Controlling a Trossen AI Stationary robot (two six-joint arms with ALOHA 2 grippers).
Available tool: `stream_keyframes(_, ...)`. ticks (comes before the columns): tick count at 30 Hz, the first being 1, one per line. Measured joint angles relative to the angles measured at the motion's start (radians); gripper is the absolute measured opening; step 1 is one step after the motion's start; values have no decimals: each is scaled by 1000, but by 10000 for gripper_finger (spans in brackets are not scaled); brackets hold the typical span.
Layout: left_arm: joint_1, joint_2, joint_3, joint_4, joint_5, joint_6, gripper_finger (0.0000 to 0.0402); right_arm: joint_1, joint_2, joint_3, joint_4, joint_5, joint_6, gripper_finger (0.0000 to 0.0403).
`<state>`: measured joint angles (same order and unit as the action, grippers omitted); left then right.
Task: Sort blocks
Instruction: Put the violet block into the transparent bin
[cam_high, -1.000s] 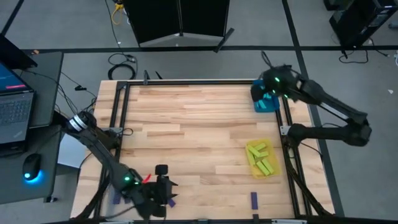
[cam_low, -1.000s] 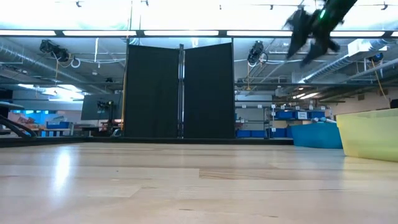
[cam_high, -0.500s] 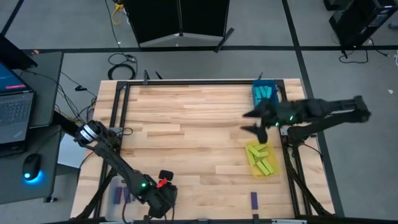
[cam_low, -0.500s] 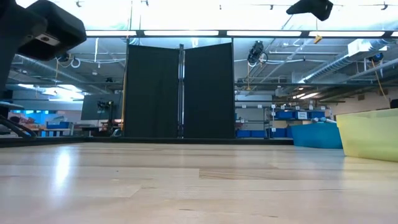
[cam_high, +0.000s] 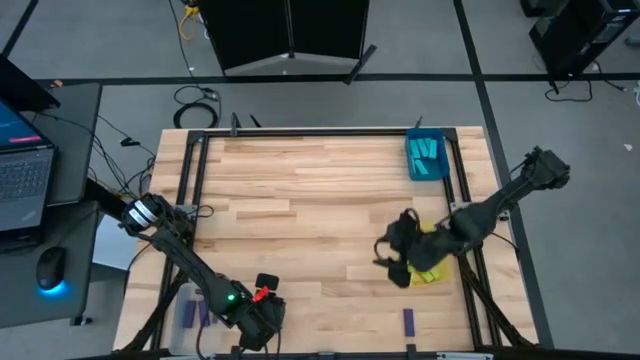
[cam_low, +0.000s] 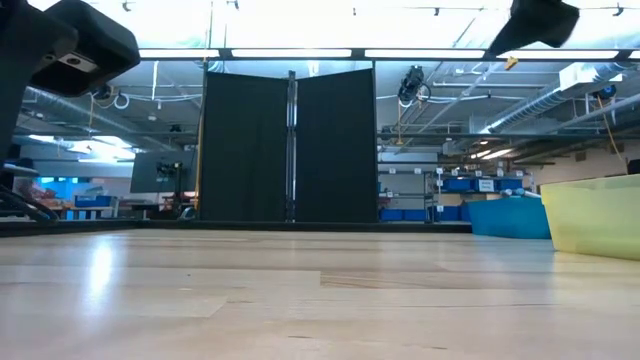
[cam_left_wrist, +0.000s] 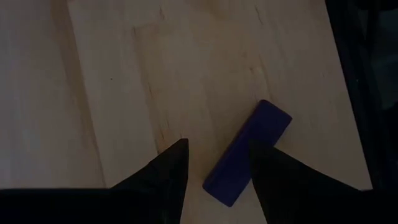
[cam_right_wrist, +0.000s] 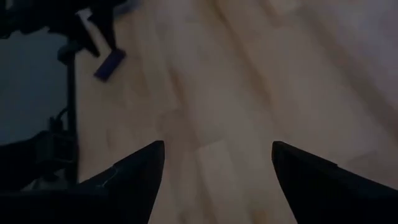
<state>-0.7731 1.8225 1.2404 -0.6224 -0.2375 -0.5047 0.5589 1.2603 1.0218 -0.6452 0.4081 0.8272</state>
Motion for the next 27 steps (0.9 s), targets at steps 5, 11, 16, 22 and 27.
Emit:
stream_keyframes(5, 0, 0, 0, 0, 0, 1, 173, 68, 87, 0, 74, 12, 66, 305)
stream_keyframes(11, -17, 29, 0, 7, 18, 60, 173, 99, 144, 0, 156, 20, 95, 302)
stream_keyframes(16, -21, 50, -1, 14, 28, 77, 185, 109, 143, 0, 201, 48, 97, 301)
stream_keyframes(22, -22, 50, -1, 32, 35, 110, 226, 109, 140, 0, 218, 57, 97, 299)
stream_keyframes(27, -24, 74, -1, 46, 60, 127, 255, 113, 142, 0, 234, 68, 97, 298)
